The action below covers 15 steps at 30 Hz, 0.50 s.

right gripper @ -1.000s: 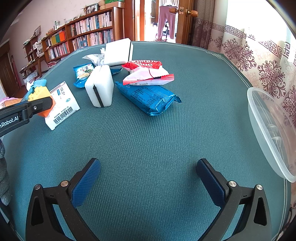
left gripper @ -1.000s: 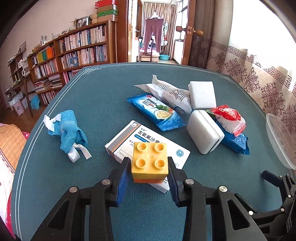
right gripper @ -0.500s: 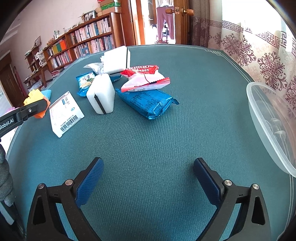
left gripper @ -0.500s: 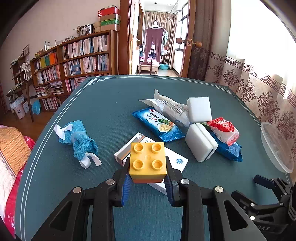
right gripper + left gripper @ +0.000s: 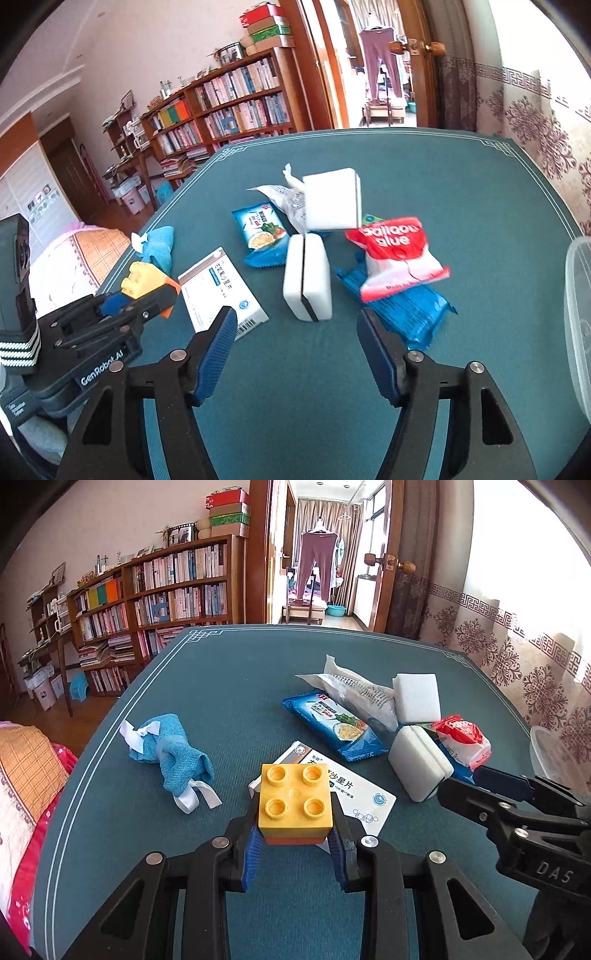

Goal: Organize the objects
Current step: 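Grasp the yellow toy brick with the left gripper while the right gripper approaches the white sponge, then grasp the white sponge with the right gripper and drop it into the clear bowl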

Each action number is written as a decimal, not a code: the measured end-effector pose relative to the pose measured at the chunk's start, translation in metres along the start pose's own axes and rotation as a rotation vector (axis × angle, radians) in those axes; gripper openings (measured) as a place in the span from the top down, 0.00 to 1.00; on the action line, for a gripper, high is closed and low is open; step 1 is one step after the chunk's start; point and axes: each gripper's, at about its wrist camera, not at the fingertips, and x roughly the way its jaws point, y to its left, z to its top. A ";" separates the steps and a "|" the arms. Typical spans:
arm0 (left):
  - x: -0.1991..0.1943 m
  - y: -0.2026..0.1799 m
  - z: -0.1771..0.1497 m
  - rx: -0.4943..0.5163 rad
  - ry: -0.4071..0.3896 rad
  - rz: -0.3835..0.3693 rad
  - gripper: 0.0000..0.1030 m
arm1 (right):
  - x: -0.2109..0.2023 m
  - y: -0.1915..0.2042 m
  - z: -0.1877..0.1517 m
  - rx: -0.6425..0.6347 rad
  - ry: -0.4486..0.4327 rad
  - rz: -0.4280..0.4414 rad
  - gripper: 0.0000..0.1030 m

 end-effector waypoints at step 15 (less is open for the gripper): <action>0.002 0.006 -0.001 -0.008 0.015 -0.009 0.68 | 0.027 0.003 0.004 -0.027 0.027 -0.085 0.71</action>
